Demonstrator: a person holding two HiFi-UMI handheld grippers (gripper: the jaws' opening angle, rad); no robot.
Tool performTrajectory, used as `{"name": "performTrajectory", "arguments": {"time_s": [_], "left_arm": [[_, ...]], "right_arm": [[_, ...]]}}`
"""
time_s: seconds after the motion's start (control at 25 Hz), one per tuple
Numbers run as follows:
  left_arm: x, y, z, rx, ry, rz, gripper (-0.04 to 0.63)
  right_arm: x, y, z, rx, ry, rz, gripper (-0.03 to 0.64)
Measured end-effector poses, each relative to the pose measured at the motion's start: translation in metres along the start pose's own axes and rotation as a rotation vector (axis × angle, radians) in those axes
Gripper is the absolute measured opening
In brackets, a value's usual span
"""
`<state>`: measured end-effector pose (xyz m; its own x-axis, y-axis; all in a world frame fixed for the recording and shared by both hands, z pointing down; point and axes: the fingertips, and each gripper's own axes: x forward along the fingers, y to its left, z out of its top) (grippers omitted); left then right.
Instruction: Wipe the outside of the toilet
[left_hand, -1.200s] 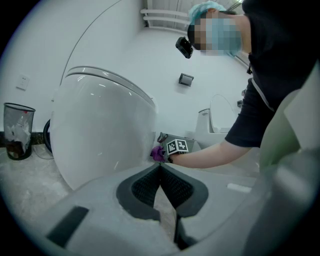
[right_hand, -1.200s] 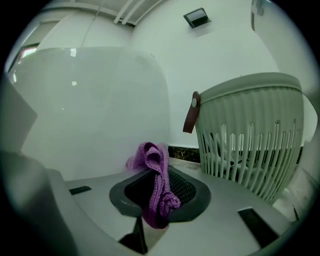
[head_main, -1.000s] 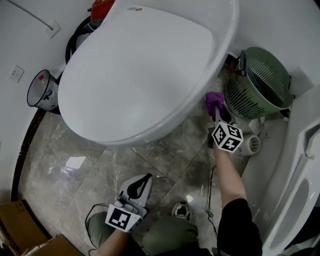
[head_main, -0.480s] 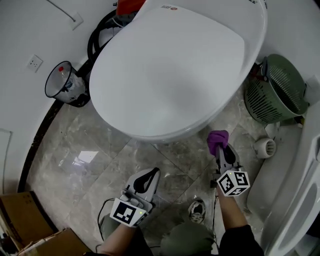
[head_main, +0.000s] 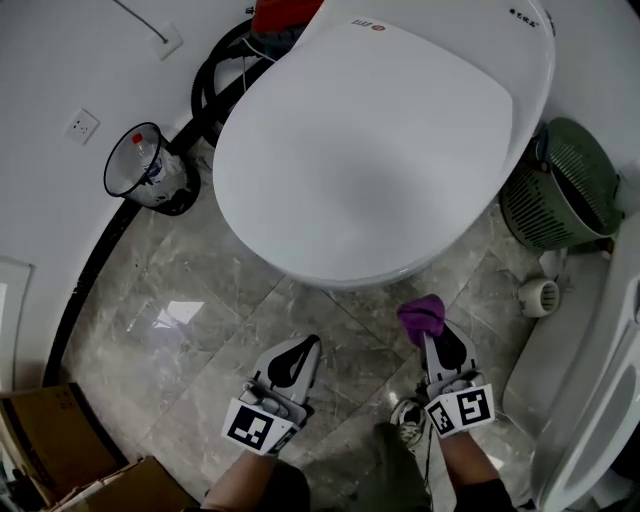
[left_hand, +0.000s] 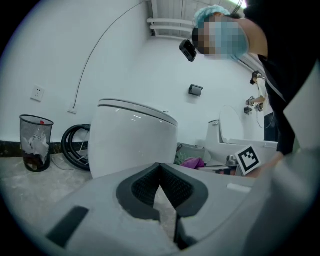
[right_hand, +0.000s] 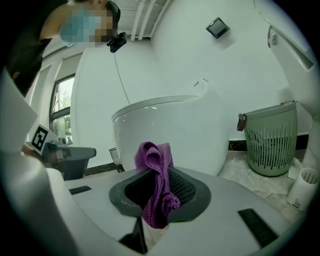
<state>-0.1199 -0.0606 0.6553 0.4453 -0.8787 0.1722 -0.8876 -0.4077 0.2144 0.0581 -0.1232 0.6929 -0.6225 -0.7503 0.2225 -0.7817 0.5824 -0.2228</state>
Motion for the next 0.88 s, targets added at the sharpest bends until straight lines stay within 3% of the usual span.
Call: {"name": "performTrajectory", "arguments": {"time_s": [0.16,0.48,0.64,0.88], "left_arm": [[-0.025,0.001,0.021,0.001,-0.018,0.030,0.003],[-0.110,-0.033,0.058,-0.069,0.129,0.041,0.003],[-0.144,-0.051,0.096,-0.091,0.157,0.047,0.003],[-0.171,-0.076,0.176,-0.072,0.172,0.039,0.003]], "right_arm": [[-0.015,0.037,0.011,0.030,0.025,-0.008,0.069],[-0.084,0.112,0.058,0.074,0.105,-0.065,0.069],[-0.120,0.147,0.100,0.021,0.125,-0.092,0.069],[-0.157,0.178,0.174,0.044,0.159,-0.103,0.069]]}}
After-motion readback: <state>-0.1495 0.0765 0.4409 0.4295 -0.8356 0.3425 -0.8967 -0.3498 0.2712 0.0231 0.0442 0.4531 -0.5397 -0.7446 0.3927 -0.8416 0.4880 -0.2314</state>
